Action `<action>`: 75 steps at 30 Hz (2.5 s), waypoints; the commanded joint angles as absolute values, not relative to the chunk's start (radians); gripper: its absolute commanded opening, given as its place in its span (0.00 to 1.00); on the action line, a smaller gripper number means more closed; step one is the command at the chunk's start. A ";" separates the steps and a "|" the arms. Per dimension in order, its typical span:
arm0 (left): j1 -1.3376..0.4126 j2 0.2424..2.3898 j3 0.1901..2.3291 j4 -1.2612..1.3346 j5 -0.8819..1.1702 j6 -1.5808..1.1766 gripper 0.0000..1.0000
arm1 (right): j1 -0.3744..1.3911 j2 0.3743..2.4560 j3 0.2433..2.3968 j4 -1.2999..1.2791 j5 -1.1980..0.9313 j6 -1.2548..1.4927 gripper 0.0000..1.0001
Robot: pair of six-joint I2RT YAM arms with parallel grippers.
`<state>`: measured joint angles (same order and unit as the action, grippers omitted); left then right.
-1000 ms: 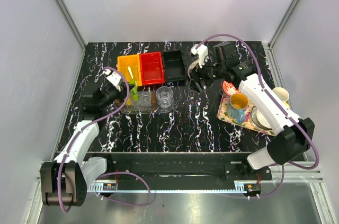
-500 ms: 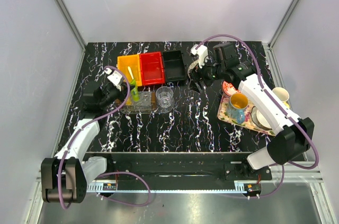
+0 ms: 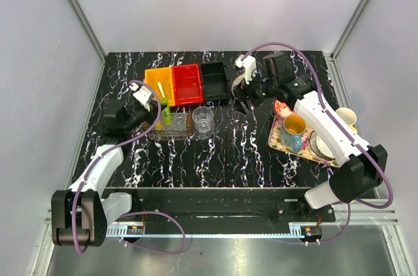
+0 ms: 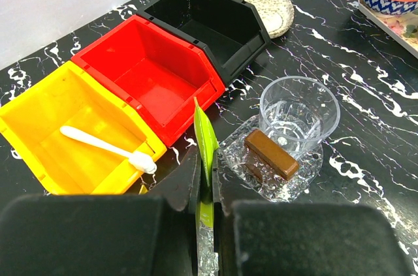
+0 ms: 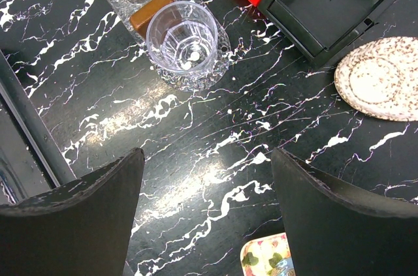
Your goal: Prepare toiletry sets of a toothbrush and toothpaste on the tray
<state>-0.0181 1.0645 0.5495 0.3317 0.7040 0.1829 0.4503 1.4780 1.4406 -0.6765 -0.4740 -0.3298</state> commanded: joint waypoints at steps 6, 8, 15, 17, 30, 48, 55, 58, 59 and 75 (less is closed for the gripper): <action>-0.009 1.069 0.594 0.431 0.732 0.190 0.00 | 0.445 1.462 1.443 -0.646 -0.497 -0.319 0.84; -0.009 1.074 0.592 0.433 0.733 0.190 0.00 | 0.445 1.462 1.440 -0.644 -0.497 -0.319 0.84; -0.008 1.080 0.592 0.433 0.732 0.193 0.00 | 0.445 1.460 1.439 -0.644 -0.495 -0.319 0.84; -0.008 1.081 0.591 0.433 0.733 0.192 0.00 | 0.445 1.463 1.439 -0.644 -0.497 -0.318 0.84; -0.006 1.095 0.581 0.436 0.745 0.195 0.00 | 0.446 1.465 1.436 -0.641 -0.497 -0.316 0.84; -0.005 1.124 0.563 0.459 0.756 0.204 0.00 | 0.445 1.466 1.424 -0.630 -0.500 -0.314 0.84; -0.005 1.135 0.549 0.474 0.758 0.206 0.00 | 0.446 1.471 1.424 -0.630 -0.500 -0.313 0.84; -0.005 1.138 0.542 0.479 0.756 0.209 0.00 | 0.446 1.470 1.420 -0.629 -0.499 -0.314 0.84; -0.005 1.137 0.538 0.482 0.758 0.210 0.00 | 0.445 1.468 1.419 -0.627 -0.499 -0.314 0.84; -0.005 1.147 0.514 0.491 0.753 0.232 0.00 | 0.446 1.471 1.414 -0.626 -0.500 -0.310 0.84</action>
